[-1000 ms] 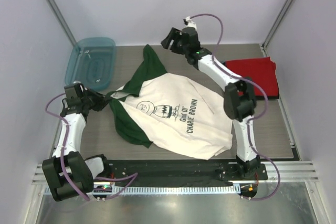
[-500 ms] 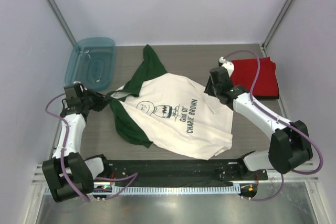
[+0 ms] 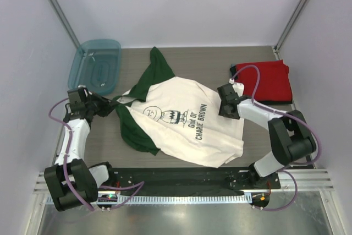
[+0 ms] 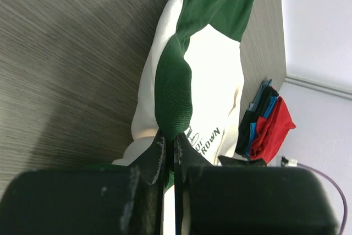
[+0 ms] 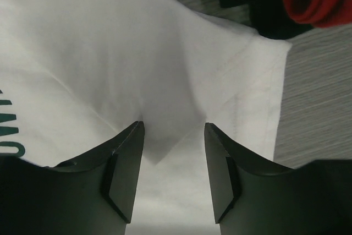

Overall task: Fold and stack the t-shirts
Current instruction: Flatten the tshirt out

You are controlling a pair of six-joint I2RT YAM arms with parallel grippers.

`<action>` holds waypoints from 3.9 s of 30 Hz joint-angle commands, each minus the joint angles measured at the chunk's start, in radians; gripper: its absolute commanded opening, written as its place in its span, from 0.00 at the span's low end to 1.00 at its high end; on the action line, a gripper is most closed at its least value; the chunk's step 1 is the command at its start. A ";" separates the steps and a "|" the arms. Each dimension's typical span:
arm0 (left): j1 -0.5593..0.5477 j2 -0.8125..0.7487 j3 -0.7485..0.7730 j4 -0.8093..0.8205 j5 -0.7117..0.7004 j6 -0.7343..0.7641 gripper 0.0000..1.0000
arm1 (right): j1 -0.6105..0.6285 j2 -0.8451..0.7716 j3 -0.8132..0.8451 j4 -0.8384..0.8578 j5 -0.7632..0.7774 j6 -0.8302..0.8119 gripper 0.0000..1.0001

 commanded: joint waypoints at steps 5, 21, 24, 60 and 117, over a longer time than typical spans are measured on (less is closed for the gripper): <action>-0.004 0.015 0.030 0.037 0.035 -0.007 0.00 | -0.013 0.167 0.099 0.106 -0.126 0.024 0.56; -0.004 0.150 0.163 0.055 -0.049 -0.104 0.00 | -0.144 0.567 1.010 0.020 -0.279 0.027 0.01; -0.006 0.236 0.232 0.066 -0.054 -0.133 0.00 | -0.158 0.701 1.257 -0.043 -0.278 0.023 0.69; -0.243 0.690 0.816 -0.055 -0.393 -0.104 0.65 | -0.167 0.142 0.098 0.229 -0.019 0.260 0.36; -0.602 0.132 -0.050 0.098 -0.506 0.024 0.60 | -0.176 0.103 -0.005 0.310 -0.026 0.271 0.01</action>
